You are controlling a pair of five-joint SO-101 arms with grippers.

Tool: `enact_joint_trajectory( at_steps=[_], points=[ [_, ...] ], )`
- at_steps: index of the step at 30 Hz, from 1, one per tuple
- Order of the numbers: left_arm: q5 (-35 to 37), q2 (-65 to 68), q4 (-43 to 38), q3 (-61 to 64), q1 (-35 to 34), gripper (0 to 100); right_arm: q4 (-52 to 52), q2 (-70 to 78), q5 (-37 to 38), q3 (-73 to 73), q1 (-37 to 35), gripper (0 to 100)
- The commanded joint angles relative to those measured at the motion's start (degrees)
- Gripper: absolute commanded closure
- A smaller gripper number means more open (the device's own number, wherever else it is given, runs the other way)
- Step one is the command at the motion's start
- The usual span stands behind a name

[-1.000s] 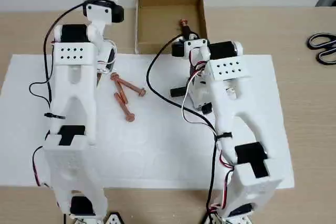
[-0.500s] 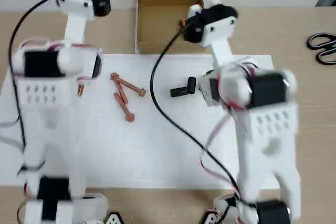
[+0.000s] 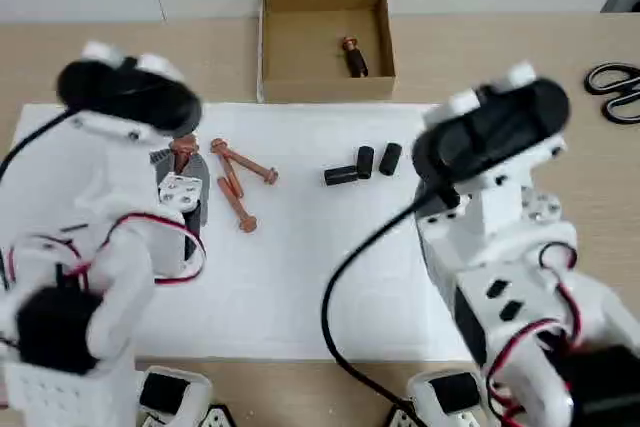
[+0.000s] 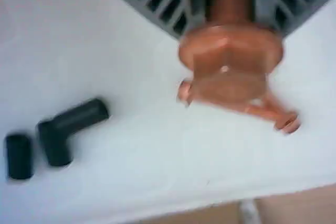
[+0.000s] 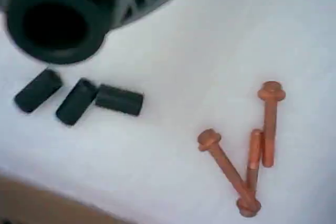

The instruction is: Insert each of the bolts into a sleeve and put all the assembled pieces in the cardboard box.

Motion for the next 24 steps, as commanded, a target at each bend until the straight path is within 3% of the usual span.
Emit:
enact_joint_trajectory(
  at_steps=[1,6,9,16,20,24],
  points=[
    [8.1,-6.5,-12.2,10.7,0.3,99,-2.9,-5.5,-5.2,9.0,0.0,99.1],
    [15.1,-13.2,-27.3,22.1,1.3,99,-18.9,-14.0,-5.2,29.7,-0.1,99.1],
    [16.2,-15.2,-32.1,25.9,4.4,99,-27.7,-19.0,-5.2,42.0,-0.1,99.2],
    [20.0,-9.3,-32.9,22.6,9.0,99,-40.7,-29.2,-5.2,60.0,-4.7,99.2],
    [21.5,-1.8,-33.1,17.7,9.2,99,-46.9,-31.7,-5.1,66.9,-8.8,99.2],
    [21.4,2.4,-33.2,15.5,13.9,99,-50.9,-32.0,-5.1,70.8,-10.9,99.5]
  ],
)
